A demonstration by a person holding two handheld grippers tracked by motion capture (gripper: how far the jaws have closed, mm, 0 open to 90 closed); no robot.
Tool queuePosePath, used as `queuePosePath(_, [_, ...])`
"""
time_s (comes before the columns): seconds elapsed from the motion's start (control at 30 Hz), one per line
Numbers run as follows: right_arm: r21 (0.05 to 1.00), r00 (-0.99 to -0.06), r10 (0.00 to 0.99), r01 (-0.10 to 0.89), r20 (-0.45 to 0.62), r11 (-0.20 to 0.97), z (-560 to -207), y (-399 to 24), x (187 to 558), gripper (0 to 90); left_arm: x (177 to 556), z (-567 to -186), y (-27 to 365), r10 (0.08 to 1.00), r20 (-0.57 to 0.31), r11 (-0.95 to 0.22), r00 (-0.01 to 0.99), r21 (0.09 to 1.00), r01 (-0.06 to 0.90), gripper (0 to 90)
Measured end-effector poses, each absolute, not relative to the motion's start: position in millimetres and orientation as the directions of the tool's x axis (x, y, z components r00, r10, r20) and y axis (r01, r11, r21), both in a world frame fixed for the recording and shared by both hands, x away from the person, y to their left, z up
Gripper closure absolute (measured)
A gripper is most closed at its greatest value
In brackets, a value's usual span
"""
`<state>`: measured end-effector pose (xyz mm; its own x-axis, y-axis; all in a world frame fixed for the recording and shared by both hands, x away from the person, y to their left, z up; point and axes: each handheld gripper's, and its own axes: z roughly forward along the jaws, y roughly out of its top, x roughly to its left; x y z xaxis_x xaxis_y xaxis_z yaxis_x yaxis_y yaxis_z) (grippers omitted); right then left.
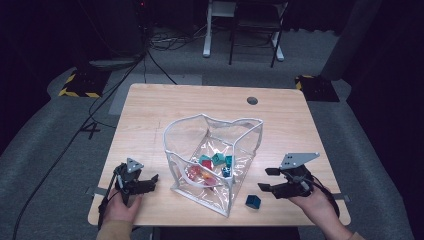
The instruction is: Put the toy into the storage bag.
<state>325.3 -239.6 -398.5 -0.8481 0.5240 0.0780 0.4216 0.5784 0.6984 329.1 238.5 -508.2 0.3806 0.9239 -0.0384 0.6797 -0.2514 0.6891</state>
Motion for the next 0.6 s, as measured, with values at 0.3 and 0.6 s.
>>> queuePosePath(0.3, [0.660,-0.856,0.502,0.447,0.120,0.604,-442,-232,316,38.7,329,-508,239,0.924,-0.038,-0.252,0.381,0.688,0.680,15.2])
queuePosePath(0.6, [0.620,-0.867,0.485,0.445,0.116,0.646,-472,-222,311,40.4,329,-508,239,0.924,-0.038,-0.252,0.381,0.689,0.680,15.2])
